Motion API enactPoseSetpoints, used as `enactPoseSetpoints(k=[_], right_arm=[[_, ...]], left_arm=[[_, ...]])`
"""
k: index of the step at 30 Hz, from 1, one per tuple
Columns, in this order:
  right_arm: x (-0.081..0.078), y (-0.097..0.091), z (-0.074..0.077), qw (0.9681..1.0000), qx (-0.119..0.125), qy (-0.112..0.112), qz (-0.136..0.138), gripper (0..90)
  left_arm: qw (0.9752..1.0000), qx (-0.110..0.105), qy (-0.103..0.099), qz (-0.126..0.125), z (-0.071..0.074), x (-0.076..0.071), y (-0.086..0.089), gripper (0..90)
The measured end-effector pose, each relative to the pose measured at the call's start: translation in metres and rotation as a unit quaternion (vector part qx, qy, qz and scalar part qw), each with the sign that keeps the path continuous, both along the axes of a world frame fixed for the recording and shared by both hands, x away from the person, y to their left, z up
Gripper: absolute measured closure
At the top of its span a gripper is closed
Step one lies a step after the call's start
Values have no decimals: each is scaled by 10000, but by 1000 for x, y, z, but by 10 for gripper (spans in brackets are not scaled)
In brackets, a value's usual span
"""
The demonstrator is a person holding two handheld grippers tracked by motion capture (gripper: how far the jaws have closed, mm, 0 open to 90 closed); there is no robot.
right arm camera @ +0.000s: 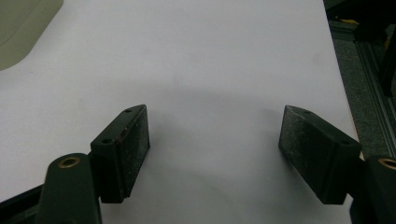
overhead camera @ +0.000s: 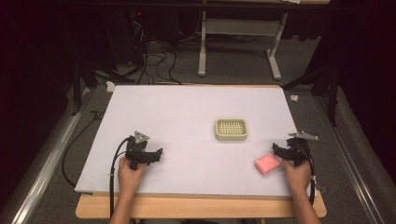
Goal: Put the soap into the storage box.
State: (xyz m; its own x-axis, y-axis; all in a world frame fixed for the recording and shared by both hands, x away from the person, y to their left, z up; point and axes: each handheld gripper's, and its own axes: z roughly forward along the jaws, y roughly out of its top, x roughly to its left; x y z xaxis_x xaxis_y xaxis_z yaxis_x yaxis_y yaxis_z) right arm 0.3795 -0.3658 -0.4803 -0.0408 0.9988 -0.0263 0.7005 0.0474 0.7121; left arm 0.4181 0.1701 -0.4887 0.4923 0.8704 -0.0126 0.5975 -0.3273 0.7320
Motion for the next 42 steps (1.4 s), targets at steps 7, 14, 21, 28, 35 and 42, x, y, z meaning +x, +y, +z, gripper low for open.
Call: enactPoseSetpoints(k=[7,14,21,28,35,42], right_arm=[[-1,-3,1,9998,180,-20,-8,251],[-3,-5,4,9995,278,-120,-19,250],[-9,-4,12,9977,497,-466,42,240],[-19,-5,21,9953,692,-670,137,214],[-29,-1,28,9940,744,-741,321,212],[-38,5,30,9926,775,-791,499,192]], left_arm=[[10000,1,1,2,0,0,0,156],[10000,2,1,3,0,0,0,156],[10000,3,-1,6,0,0,0,156],[10000,9,4,2,0,0,0,156],[10000,13,2,2,0,0,0,155],[10000,16,-1,5,0,0,0,155]])
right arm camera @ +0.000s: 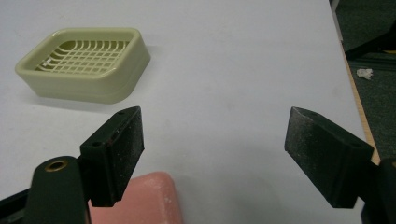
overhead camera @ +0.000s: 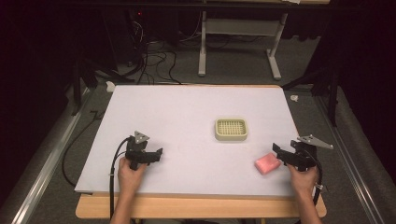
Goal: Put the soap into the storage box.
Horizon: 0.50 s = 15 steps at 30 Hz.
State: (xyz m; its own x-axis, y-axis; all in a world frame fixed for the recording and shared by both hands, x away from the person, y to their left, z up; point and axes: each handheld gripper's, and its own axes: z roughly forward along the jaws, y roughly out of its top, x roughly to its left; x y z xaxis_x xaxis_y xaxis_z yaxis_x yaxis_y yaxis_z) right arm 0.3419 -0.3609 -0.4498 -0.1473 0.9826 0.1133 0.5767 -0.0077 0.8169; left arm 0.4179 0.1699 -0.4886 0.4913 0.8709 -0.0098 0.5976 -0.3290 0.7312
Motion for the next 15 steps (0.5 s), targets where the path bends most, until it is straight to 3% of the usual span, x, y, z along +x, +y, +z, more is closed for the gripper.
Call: enactPoseSetpoints(k=[15], right_arm=[[-22,11,-3,9989,-69,-48,456,133]], left_arm=[[10000,13,5,-6,0,0,0,155]])
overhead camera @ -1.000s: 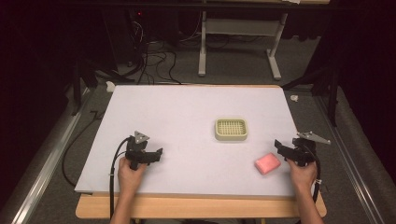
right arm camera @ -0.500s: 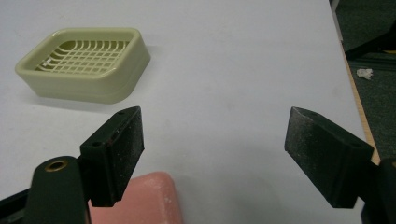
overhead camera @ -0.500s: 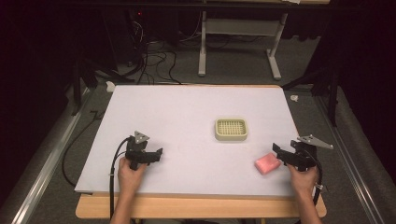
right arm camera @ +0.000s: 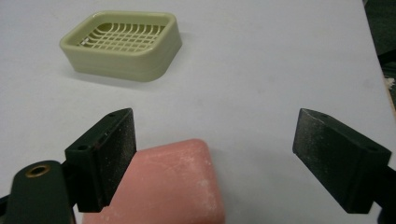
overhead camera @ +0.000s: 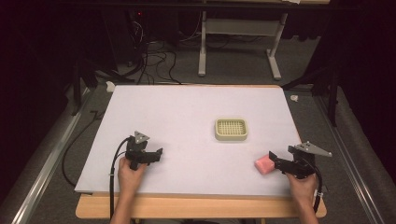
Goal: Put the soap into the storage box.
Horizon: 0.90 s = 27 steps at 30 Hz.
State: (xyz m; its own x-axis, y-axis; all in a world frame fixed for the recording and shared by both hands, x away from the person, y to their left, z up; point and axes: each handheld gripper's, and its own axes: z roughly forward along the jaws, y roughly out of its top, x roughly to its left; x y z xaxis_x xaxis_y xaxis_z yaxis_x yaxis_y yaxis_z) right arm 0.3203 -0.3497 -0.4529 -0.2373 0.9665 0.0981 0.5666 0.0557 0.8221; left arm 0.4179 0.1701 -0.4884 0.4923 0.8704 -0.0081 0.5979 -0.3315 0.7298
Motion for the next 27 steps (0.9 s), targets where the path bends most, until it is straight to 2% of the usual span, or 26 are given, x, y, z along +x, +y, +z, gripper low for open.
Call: enactPoseSetpoints(k=[3,6,12,19,27], right_arm=[[-3,3,-2,9999,-67,12,108,126],[-6,6,-4,9998,-32,34,187,122],[-10,18,-7,9986,-265,94,439,120],[-11,24,-11,9980,-291,200,530,119],[-10,29,-16,9965,-442,320,636,118]], left_arm=[[10000,-2,1,-1,0,0,0,155],[10000,-3,3,-4,0,0,0,155],[10000,-3,1,1,0,0,0,155],[10000,-3,2,-1,0,0,0,155],[10000,-18,-5,10,0,0,0,155]])
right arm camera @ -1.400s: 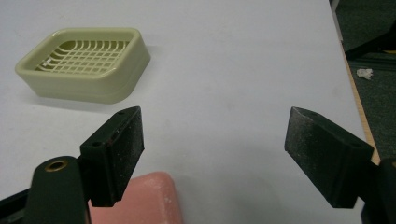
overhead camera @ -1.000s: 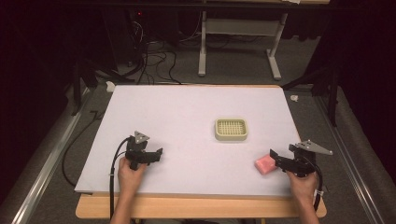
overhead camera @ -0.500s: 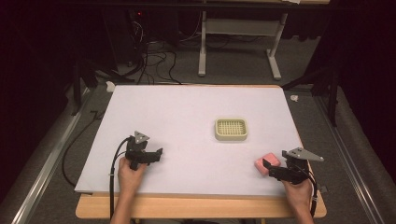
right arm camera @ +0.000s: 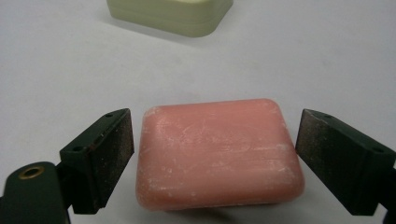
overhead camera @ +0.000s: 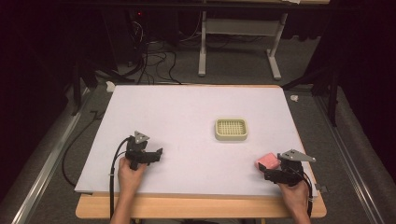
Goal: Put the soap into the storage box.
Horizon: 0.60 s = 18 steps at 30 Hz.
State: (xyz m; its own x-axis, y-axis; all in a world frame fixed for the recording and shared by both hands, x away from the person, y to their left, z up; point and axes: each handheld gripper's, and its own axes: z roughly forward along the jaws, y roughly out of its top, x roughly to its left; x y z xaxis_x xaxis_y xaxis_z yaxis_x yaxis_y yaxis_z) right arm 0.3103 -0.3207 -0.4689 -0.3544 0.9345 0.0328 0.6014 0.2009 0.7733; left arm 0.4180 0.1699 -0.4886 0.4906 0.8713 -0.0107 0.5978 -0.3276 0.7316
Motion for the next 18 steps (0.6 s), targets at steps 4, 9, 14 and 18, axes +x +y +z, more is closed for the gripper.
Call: enactPoseSetpoints(k=[4,9,14,18], right_arm=[[0,2,-1,9999,-100,-6,-18,117],[1,4,-2,9997,-231,45,-20,118],[3,7,-6,9991,-415,111,-2,118],[3,8,-6,9989,-449,138,-9,118]], left_arm=[[10000,9,5,-8,0,0,0,155],[10000,10,11,-13,0,0,0,155],[10000,10,11,-13,0,0,0,155],[10000,10,11,-13,0,0,0,155]])
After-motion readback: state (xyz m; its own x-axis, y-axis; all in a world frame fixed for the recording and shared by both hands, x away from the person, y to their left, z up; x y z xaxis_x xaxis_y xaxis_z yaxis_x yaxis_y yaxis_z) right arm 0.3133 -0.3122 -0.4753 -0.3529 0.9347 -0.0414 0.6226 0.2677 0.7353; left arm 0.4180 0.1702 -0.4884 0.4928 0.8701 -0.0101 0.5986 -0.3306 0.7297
